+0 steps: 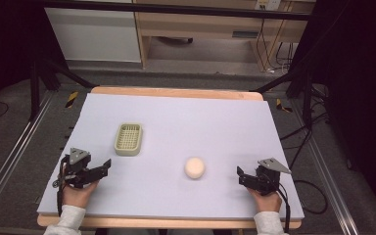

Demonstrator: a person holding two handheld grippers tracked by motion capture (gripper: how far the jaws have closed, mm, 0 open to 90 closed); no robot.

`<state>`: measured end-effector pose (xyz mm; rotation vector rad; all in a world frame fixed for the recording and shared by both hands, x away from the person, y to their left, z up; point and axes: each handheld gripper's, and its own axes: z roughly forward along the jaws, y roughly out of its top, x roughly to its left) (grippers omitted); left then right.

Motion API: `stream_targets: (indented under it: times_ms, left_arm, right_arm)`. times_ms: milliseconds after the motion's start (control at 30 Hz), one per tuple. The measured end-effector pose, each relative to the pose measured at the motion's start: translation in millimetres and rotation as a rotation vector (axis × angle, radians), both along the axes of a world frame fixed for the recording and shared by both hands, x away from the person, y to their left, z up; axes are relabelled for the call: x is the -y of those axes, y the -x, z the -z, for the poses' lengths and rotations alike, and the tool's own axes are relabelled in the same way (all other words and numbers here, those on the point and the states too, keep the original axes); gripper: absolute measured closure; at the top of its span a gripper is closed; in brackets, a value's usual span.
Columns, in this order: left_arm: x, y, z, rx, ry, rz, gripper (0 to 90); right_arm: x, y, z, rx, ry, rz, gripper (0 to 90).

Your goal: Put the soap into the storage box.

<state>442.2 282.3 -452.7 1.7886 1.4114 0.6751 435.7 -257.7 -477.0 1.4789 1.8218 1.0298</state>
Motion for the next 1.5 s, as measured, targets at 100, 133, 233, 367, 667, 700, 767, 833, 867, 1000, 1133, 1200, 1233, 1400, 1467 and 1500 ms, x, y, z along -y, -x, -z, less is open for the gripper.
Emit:
stream_targets:
  times_ms: [100, 133, 233, 367, 667, 700, 767, 833, 867, 1000, 1133, 1200, 1233, 1400, 1467, 1500]
  left_arm:
    - [3.9, 1.6, -2.0, 0.006, -0.005, 0.010, 23.0]
    - [5.3, 2.2, -2.6, 0.006, -0.005, 0.015, 23.5]
    - [9.9, 4.0, -3.5, 0.014, -0.001, 0.031, 24.4]
    - [16.0, 5.5, -5.4, 0.026, 0.005, 0.046, 25.3]
    - [35.6, 4.6, -9.9, 0.044, 0.030, 0.095, 26.1]
    - [37.7, 4.6, -10.2, 0.046, 0.031, 0.100, 26.1]
    - [41.8, 4.9, -10.7, 0.046, 0.022, 0.112, 26.0]
    - [46.5, 5.4, -10.7, 0.045, 0.013, 0.123, 25.9]
    - [48.7, 5.8, -10.6, 0.044, 0.017, 0.124, 25.8]
    - [51.9, 6.3, -12.1, 0.038, 0.012, 0.144, 25.3]
    - [57.0, 6.5, -14.6, 0.037, 0.010, 0.161, 24.7]
    - [58.0, 6.3, -15.4, 0.035, 0.009, 0.168, 24.5]
    - [59.0, 6.0, -16.1, 0.035, 0.006, 0.169, 24.5]
    - [63.9, 4.8, -21.0, 0.035, -0.008, 0.182, 23.0]
    - [66.8, 4.1, -22.9, 0.041, -0.007, 0.187, 22.6]
    - [66.8, 4.1, -22.9, 0.041, -0.007, 0.187, 22.4]
  right_arm:
    - [-0.5, 0.3, 0.1, 0.004, 0.002, -0.009, 8.2]
    - [-0.9, 0.3, 0.2, 0.001, 0.001, -0.009, 8.2]
    - [-1.4, 0.0, 0.5, 0.000, 0.003, -0.010, 8.2]
    - [-1.6, -0.4, 0.3, 0.001, 0.012, -0.008, 8.2]
    - [-0.7, 0.5, 0.7, 0.003, 0.012, -0.005, 8.2]
    - [-0.6, 0.6, 0.5, 0.004, 0.011, -0.005, 8.2]
    - [-1.0, 0.5, 0.3, 0.008, 0.015, -0.002, 8.2]
    - [-1.3, 0.0, 0.5, 0.003, 0.011, -0.002, 8.2]
    - [-1.3, -0.1, 0.6, 0.002, 0.013, -0.002, 8.2]
    - [-2.6, -0.5, 0.5, 0.000, 0.018, -0.003, 8.1]
    - [-4.5, -0.9, 0.2, 0.002, 0.030, -0.005, 8.1]
    - [-5.5, -0.9, 0.1, 0.005, 0.027, -0.004, 8.1]
    - [-5.5, -0.9, 0.1, 0.005, 0.027, -0.004, 8.1]
    - [-7.3, -1.7, 1.3, 0.005, 0.035, -0.011, 8.1]
    - [-7.3, -1.4, 0.9, 0.012, 0.034, -0.006, 8.1]
    - [-7.3, -1.4, 0.9, 0.012, 0.034, -0.006, 8.1]
